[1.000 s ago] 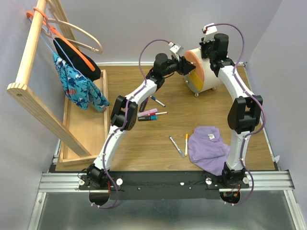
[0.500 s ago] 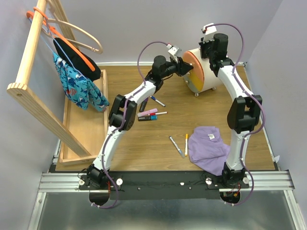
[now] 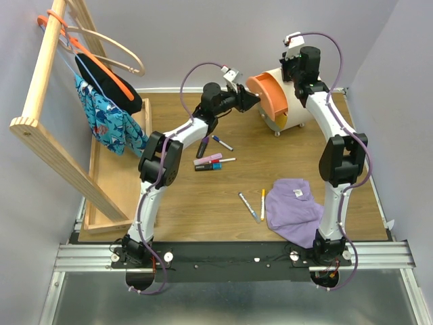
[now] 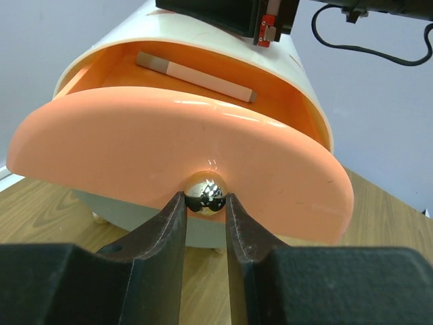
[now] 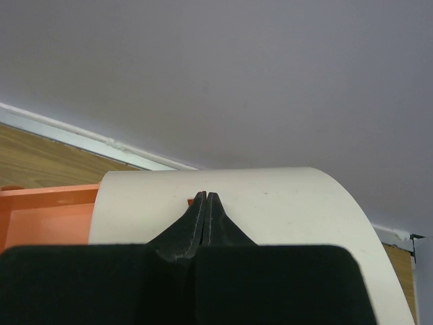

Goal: Sort the stationery into containers
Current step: Open the drawer in the storage box.

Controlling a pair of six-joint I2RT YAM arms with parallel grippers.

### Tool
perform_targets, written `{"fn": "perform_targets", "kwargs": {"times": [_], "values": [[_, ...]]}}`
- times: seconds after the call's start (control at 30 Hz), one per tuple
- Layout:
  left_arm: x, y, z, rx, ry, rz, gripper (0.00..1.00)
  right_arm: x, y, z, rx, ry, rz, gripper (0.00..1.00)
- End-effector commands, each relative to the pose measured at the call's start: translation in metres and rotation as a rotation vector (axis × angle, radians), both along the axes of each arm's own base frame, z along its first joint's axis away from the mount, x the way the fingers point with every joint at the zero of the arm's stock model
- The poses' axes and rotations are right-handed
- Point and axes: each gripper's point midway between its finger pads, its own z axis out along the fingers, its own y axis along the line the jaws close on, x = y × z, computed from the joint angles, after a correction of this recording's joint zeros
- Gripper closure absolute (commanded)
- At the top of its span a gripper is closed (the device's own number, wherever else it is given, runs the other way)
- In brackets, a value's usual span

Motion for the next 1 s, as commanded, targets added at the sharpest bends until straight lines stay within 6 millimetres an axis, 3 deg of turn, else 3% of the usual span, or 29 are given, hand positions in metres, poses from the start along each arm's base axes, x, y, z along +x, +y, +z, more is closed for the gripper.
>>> {"fn": "perform_targets", "kwargs": {"times": [0.0, 0.3, 0.5, 0.6, 0.77, 0.97], "values": [[-0.012, 0.013, 0.037, -0.03, -0.063, -0.003, 0.73, -0.04, -0.005, -0.149, -0.08, 0.44, -0.01, 0.99], [-0.021, 0.028, 0.044, -0.028, -0.063, 0.006, 0.73, -0.038, -0.004, -0.153, -0.091, 0.441, -0.009, 0.99], [-0.026, 0.033, 0.036, -0.006, -0.04, 0.01, 0.72, -0.037, -0.004, -0.153, -0.098, 0.437, -0.009, 0.99], [-0.025, 0.036, 0.027, 0.01, -0.009, 0.025, 0.68, -0.036, -0.004, -0.153, -0.098, 0.435, -0.01, 0.99], [-0.016, 0.041, 0.018, 0.05, 0.021, 0.069, 0.46, -0.037, -0.002, -0.152, -0.101, 0.433, -0.005, 0.99], [-0.011, 0.043, 0.013, 0.082, 0.014, 0.088, 0.36, -0.037, -0.002, -0.152, -0.101, 0.431, -0.006, 0.99]]}}
